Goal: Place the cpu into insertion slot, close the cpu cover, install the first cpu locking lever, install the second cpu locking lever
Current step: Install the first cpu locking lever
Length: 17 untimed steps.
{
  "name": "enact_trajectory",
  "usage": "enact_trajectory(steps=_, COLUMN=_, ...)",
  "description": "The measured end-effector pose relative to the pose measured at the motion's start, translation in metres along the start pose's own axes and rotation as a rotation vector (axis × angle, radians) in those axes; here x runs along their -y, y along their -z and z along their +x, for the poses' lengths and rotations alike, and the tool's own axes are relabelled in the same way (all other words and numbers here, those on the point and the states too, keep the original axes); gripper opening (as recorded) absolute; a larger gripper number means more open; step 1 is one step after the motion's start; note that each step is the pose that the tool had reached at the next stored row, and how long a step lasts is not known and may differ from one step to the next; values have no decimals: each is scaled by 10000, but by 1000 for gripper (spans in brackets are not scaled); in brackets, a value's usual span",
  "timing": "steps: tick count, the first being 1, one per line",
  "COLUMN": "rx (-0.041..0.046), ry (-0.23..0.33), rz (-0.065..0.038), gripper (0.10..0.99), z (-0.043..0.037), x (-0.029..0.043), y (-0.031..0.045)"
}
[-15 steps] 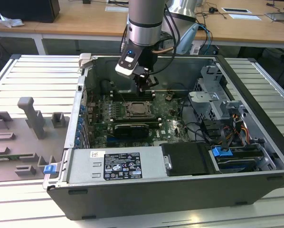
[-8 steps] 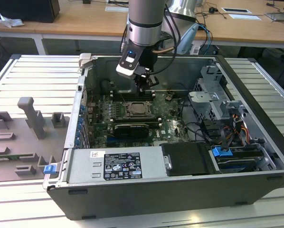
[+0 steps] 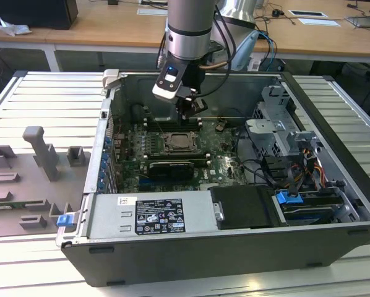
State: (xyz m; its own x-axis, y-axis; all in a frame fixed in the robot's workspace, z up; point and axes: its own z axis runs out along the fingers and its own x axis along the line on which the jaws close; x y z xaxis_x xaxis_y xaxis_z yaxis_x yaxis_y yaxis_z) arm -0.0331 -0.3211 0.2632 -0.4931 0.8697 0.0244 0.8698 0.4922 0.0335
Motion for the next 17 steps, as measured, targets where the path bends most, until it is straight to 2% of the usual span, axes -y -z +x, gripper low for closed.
enact_trajectory(steps=17, rx=-23, ry=695, rz=17, gripper=106, z=0, x=0, y=0)
